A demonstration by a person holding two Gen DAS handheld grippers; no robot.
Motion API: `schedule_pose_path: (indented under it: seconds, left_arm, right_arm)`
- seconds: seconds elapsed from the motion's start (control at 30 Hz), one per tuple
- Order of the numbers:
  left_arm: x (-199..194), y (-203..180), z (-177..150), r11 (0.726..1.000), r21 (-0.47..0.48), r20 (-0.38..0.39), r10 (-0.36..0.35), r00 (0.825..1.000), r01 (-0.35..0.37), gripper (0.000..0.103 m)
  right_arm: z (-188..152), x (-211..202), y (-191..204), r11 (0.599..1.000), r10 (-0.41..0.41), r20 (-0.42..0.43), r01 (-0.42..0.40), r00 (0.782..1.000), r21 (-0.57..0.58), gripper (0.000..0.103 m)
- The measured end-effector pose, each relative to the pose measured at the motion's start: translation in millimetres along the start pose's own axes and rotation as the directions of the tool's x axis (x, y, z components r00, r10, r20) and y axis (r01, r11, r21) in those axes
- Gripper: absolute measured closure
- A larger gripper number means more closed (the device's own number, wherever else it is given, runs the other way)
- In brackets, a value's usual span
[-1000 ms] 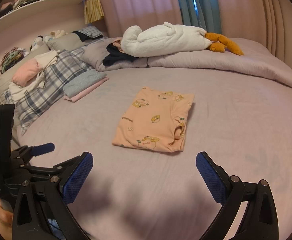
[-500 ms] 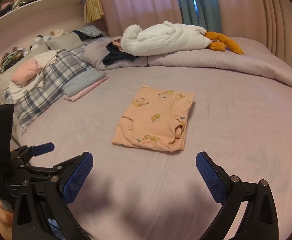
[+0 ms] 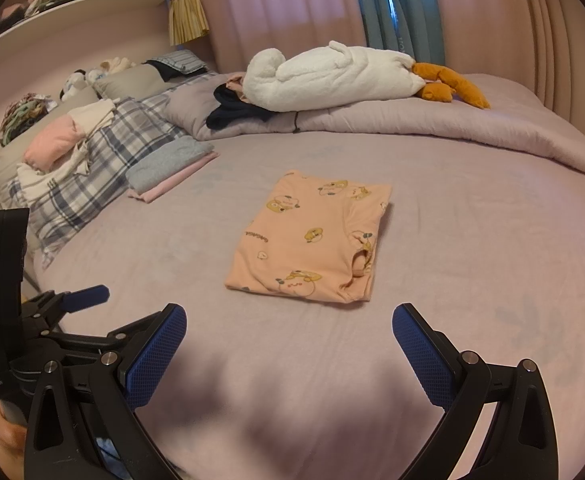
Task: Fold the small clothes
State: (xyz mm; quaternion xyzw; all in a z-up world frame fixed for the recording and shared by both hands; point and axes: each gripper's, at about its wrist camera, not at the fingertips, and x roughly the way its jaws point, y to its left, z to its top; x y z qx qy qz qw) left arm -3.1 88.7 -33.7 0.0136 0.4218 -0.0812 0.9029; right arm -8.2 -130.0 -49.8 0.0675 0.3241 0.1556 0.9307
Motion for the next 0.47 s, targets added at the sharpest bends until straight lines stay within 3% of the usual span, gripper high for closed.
schedule_pose_path:
  seconds: [0.47]
  left_arm:
    - [0.2, 1.2, -1.9, 1.000, -0.010, -0.009, 0.000, 1.000, -0.001, 0.000]
  right_arm:
    - [0.1, 0.1, 0.3, 1.000, 0.000, 0.000, 0.000, 1.000, 0.000, 0.001]
